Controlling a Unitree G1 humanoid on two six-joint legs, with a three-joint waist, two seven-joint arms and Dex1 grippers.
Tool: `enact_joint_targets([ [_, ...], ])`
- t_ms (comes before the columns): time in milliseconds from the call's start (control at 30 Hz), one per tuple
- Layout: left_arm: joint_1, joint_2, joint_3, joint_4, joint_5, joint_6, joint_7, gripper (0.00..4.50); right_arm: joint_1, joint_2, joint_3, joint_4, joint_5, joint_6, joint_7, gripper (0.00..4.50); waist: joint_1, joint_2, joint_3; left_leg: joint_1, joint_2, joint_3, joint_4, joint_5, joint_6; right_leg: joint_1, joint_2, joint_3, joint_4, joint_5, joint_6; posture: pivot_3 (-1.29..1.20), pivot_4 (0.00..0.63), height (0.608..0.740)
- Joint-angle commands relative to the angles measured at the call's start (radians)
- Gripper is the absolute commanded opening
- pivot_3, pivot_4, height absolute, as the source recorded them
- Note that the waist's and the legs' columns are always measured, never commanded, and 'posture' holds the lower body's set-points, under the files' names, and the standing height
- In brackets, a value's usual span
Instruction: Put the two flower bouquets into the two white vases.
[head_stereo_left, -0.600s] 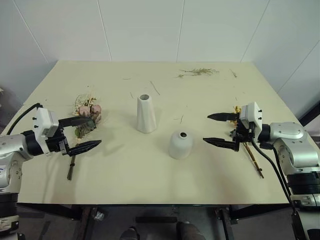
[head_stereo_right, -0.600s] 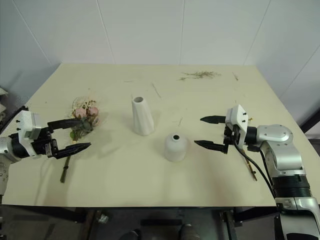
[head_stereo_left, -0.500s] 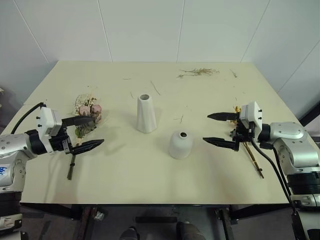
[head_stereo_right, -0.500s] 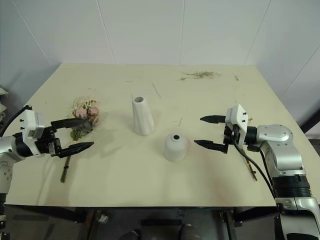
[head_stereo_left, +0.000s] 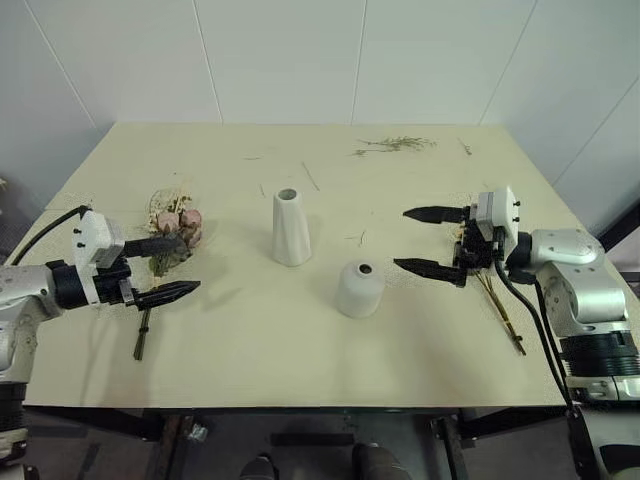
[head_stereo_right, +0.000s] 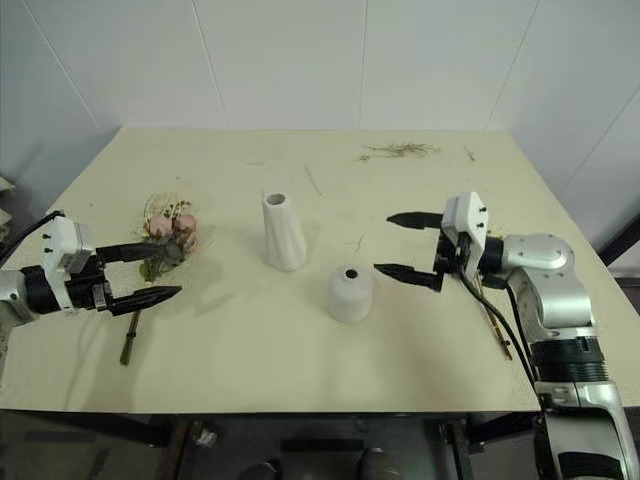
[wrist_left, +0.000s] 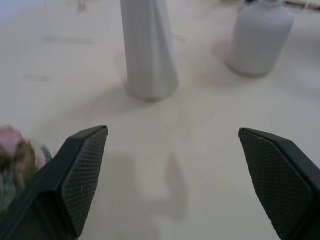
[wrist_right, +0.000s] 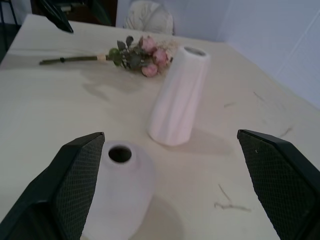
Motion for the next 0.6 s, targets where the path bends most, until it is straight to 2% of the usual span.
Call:
enact_joint_targets([
  [33,0.021,0.148,-0.028,-0.038,0.045,0.258,0.054,4.47,-0.043,0.020,-0.006,-0.024,0.031,-0.013,0.029,4.50,-0.003,0.000,0.000,0.000,0.000,0.000,0.000,0.000,0.000,0.000,0.000,0.000,0.000,0.000,0.000,0.00,0.150,0.740],
  [100,0.021,0.197,-0.052,-0.049,0.063,0.363,0.092,4.47,-0.049,0.023,-0.004,-0.026,0.028,-0.021,0.042,4.50,-0.003,0.000,0.001,0.000,0.000,0.000,-0.001,0.000,0.001,0.000,0.000,0.000,0.001,-0.001,0.001,0.00,0.150,0.740],
  [267,-0.074,0.207,-0.127,-0.068,0.098,0.563,0.222,4.47,-0.041,-0.011,-0.002,-0.052,0.051,0.008,0.127,4.50,0.004,0.001,0.001,-0.001,0.000,-0.001,-0.001,-0.001,0.001,0.000,0.000,0.000,0.001,-0.002,0.001,0.00,0.150,0.740],
  [333,-0.115,0.211,-0.181,-0.078,0.115,0.664,0.262,4.47,-0.041,-0.038,-0.001,-0.044,0.055,0.011,0.180,4.50,0.004,0.001,0.001,-0.001,-0.001,-0.001,0.000,-0.001,0.001,0.000,0.000,0.000,0.001,-0.002,0.001,0.00,0.150,0.740],
  [400,-0.162,0.234,-0.305,-0.071,0.182,0.744,0.293,4.47,-0.056,-0.095,0.010,-0.007,0.041,-0.025,0.287,4.50,0.003,0.001,0.001,-0.002,-0.001,-0.001,0.000,-0.001,0.001,0.000,0.000,0.000,0.001,-0.001,0.002,0.00,0.150,0.740],
  [467,-0.190,0.237,-0.355,-0.041,0.208,0.744,0.292,4.47,-0.075,-0.125,0.037,0.023,0.020,-0.062,0.337,4.50,0.001,0.001,0.001,-0.001,-0.001,-0.001,0.000,-0.001,0.001,0.000,0.000,0.000,0.001,-0.002,0.002,0.00,0.150,0.740],
  [600,-0.278,0.184,-0.417,0.015,0.230,0.779,0.306,4.47,-0.130,-0.133,0.060,0.123,0.001,-0.117,0.342,4.50,-0.008,0.001,0.001,-0.001,-0.001,0.000,0.000,-0.001,0.001,-0.001,0.001,0.000,0.002,-0.002,0.001,0.00,0.150,0.740],
])
